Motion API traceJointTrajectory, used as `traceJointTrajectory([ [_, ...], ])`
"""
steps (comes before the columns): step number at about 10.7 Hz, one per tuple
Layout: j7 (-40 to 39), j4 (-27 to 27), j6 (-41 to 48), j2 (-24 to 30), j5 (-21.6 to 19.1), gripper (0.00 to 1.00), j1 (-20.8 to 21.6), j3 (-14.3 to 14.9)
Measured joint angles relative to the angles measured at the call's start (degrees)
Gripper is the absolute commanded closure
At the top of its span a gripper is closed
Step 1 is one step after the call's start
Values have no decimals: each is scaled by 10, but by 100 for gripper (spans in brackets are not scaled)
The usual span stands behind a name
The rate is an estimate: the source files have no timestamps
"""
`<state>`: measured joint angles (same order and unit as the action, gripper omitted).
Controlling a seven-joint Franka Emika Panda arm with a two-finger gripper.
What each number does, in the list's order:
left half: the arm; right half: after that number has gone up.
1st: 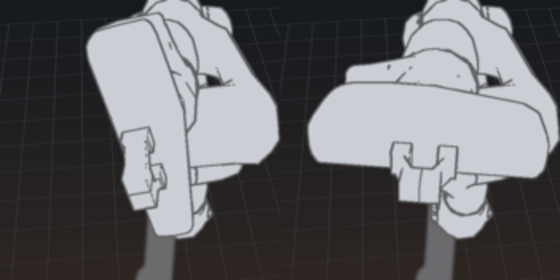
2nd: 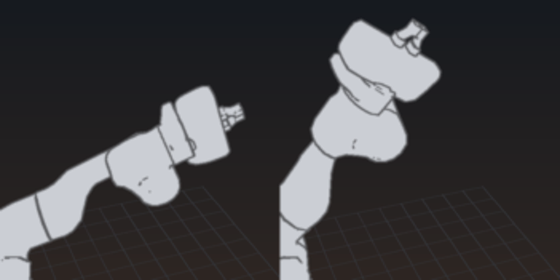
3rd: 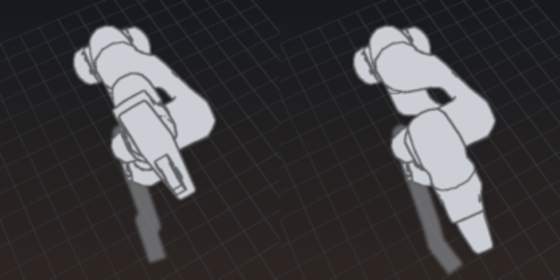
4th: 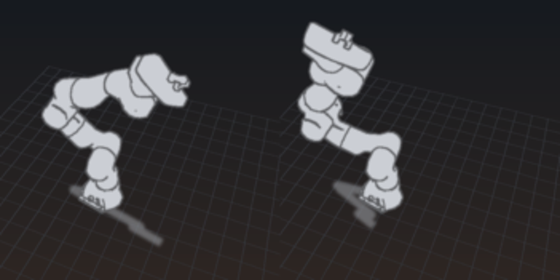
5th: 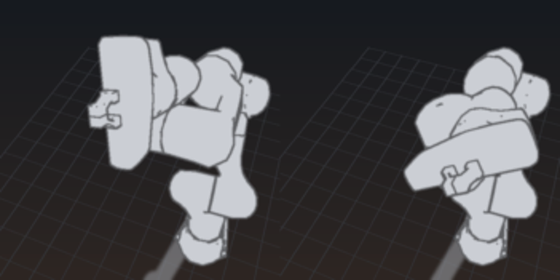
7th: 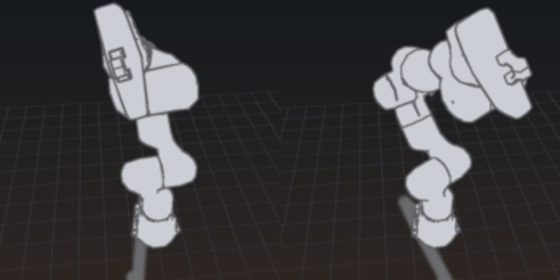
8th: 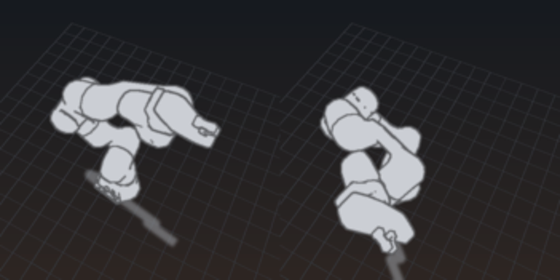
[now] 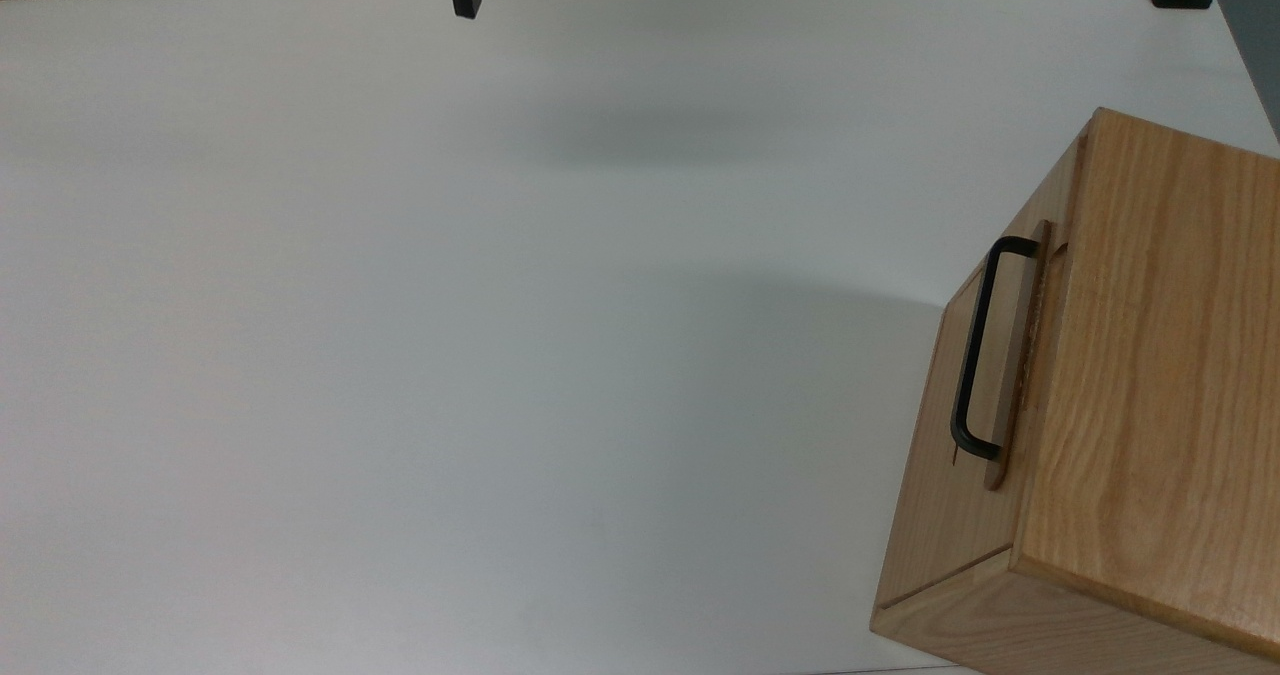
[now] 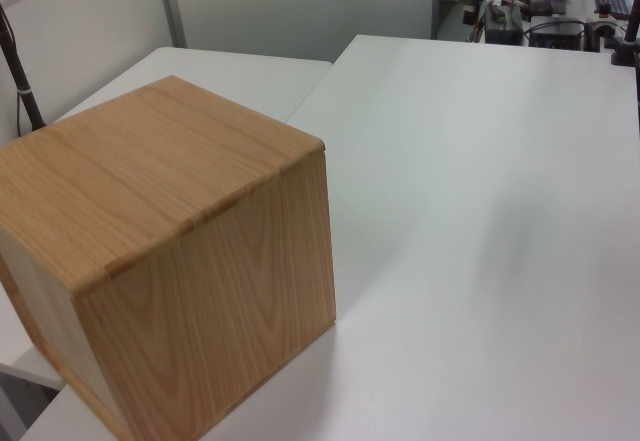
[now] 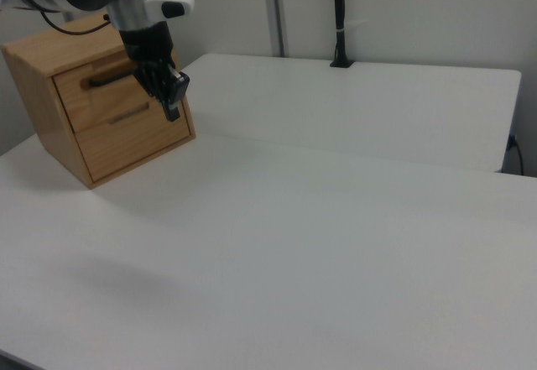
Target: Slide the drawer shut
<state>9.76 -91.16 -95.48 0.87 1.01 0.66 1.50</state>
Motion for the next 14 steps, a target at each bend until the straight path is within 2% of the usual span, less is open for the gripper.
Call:
traceJointTrajectory([
  [1, -17, -7, -1, 2, -1, 100, 4, 3],
  [2, -35, -14, -11, 1, -1, 64, 6, 3],
  [3, -53, -21, -18, 1, -1, 1, 7, 5],
  [14, -68, -28, -23, 1, -8, 0, 8, 15],
])
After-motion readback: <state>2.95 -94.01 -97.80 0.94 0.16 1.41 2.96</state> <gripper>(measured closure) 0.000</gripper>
